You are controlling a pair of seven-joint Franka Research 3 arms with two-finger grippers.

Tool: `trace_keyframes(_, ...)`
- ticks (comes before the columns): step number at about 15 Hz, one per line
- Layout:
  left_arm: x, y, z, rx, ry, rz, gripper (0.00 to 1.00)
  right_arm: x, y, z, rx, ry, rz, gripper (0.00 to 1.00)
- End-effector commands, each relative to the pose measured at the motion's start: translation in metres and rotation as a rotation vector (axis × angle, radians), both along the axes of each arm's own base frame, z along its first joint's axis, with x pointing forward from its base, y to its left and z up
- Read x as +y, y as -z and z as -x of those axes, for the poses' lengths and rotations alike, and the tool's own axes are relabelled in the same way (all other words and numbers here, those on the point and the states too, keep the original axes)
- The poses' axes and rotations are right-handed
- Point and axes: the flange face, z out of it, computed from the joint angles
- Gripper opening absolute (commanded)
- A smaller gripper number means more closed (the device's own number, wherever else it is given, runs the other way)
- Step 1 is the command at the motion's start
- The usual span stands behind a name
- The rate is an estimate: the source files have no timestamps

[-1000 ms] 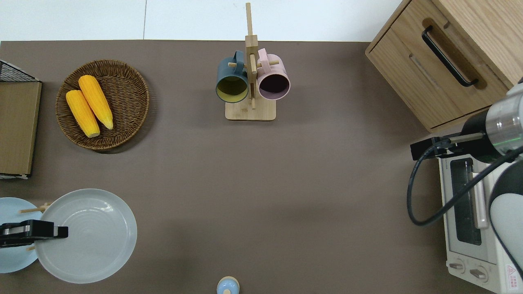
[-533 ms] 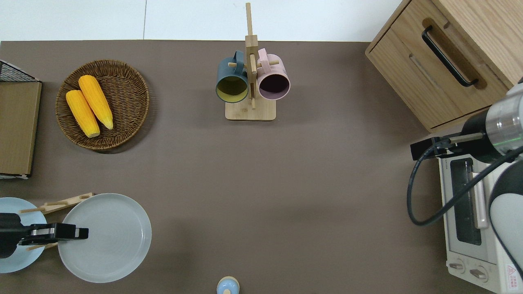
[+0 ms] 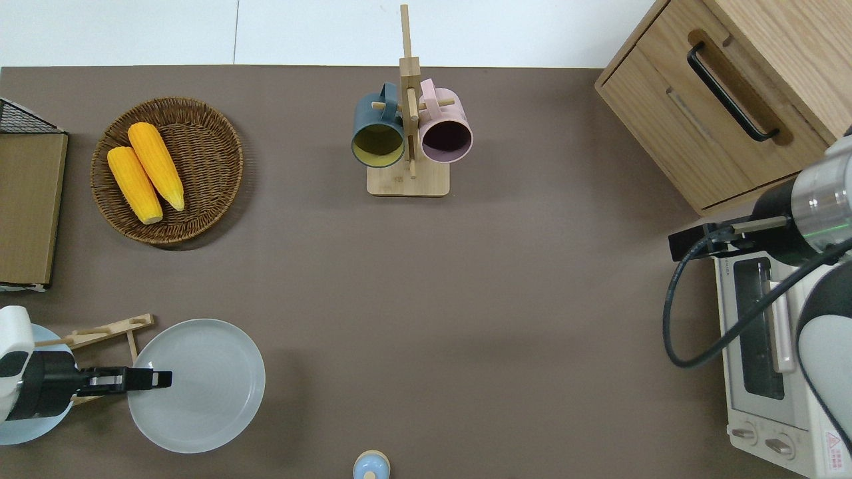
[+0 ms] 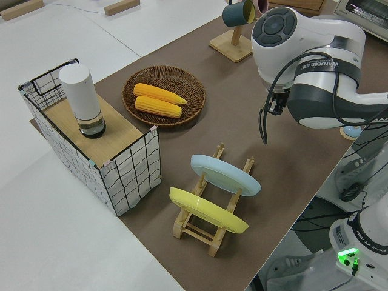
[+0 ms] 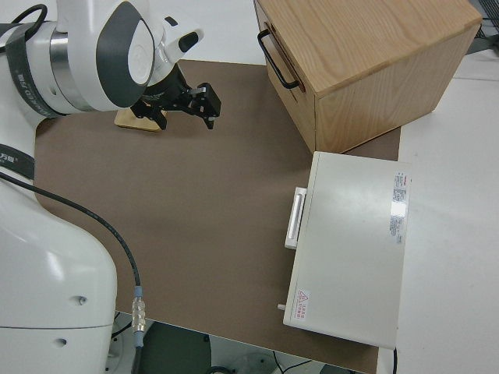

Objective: Pick gray plate from low plate rack and place it on table with left arm
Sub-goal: 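Carry the plate away from the rack and lower it onto the table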

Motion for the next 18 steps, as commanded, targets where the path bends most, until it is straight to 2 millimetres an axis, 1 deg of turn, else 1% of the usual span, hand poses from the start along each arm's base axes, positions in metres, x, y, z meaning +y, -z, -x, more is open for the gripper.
trace_keyframes(1,0.0,0.018,0.007,-0.037,-0.013,0.014,0.0,-0.001,-0.004,0.002,0.002,0.014,0.003,0.983)
trace_keyframes(5,-0.003,0.04,0.012,-0.068,-0.003,0.03,0.0,-0.002,-0.004,0.002,0.004,0.016,0.002,0.983)
trace_keyframes(11,-0.004,0.081,0.019,-0.106,0.005,0.047,0.0,-0.001,-0.004,0.002,0.002,0.015,0.003,0.983)
trace_keyframes(15,-0.005,0.092,0.015,-0.109,0.0,0.032,0.0,-0.001,-0.004,0.002,0.002,0.014,0.003,0.983)
trace_keyframes(18,-0.005,0.105,0.011,-0.114,0.015,0.017,0.0,-0.001,-0.004,0.002,0.002,0.014,0.003,0.983)
